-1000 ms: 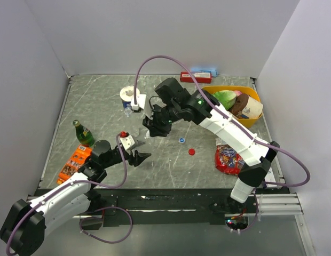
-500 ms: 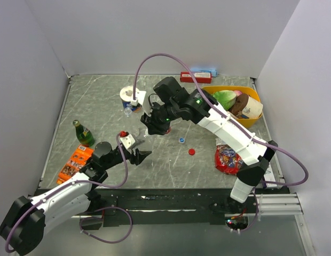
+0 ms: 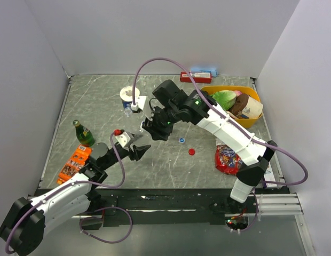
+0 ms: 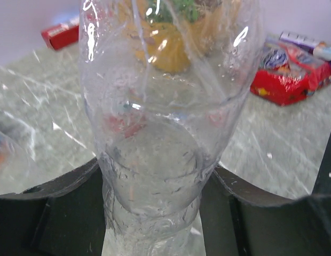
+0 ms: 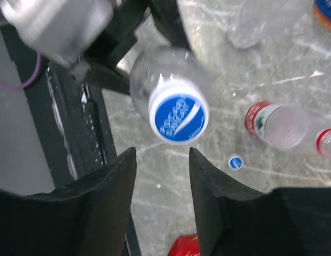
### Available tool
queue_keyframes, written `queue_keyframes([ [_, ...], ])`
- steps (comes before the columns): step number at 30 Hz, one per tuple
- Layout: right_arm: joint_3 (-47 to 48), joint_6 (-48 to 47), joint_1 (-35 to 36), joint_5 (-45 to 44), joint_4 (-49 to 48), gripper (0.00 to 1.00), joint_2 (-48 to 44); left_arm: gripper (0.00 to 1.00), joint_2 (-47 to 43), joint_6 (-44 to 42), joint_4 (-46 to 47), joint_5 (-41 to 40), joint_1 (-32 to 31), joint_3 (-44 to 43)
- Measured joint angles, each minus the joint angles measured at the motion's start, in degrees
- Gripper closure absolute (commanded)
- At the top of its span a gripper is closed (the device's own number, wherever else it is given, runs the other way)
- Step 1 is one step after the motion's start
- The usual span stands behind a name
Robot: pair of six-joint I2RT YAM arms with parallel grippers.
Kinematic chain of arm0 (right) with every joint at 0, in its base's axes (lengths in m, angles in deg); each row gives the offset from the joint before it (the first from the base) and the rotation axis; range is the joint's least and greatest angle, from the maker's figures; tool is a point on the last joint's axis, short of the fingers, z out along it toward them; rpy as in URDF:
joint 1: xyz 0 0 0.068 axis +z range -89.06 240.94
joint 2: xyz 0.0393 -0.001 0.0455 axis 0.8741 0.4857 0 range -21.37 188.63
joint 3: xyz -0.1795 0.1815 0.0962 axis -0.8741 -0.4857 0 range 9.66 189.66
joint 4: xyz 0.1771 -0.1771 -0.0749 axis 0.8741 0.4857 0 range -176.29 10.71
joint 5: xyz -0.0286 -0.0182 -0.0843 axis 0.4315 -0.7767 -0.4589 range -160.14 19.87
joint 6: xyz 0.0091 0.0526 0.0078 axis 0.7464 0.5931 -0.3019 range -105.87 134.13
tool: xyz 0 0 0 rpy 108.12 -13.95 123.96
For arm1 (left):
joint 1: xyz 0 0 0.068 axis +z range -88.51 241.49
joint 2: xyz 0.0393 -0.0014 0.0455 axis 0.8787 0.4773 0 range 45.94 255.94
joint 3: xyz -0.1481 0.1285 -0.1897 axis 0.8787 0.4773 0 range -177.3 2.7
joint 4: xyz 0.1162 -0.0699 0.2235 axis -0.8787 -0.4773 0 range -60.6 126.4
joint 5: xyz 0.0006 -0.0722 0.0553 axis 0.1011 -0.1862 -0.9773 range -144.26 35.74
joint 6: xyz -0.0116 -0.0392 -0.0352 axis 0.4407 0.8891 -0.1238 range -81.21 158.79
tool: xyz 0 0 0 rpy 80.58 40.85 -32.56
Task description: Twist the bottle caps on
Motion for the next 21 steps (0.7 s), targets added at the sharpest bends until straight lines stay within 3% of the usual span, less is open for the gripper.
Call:
queue_keyframes([
  [12, -2.2, -4.9, -0.7, -0.6, 4.1, 0.42, -1.8, 0.99, -0.2, -0.1, 2.2, 1.8, 0.1, 0.0],
  [21, -8.7, -29.0, -2.6, 4.9, 0.8, 0.42, -18.8, 0.99, 1.7, -8.3, -7.1, 16.3, 0.1, -2.4],
])
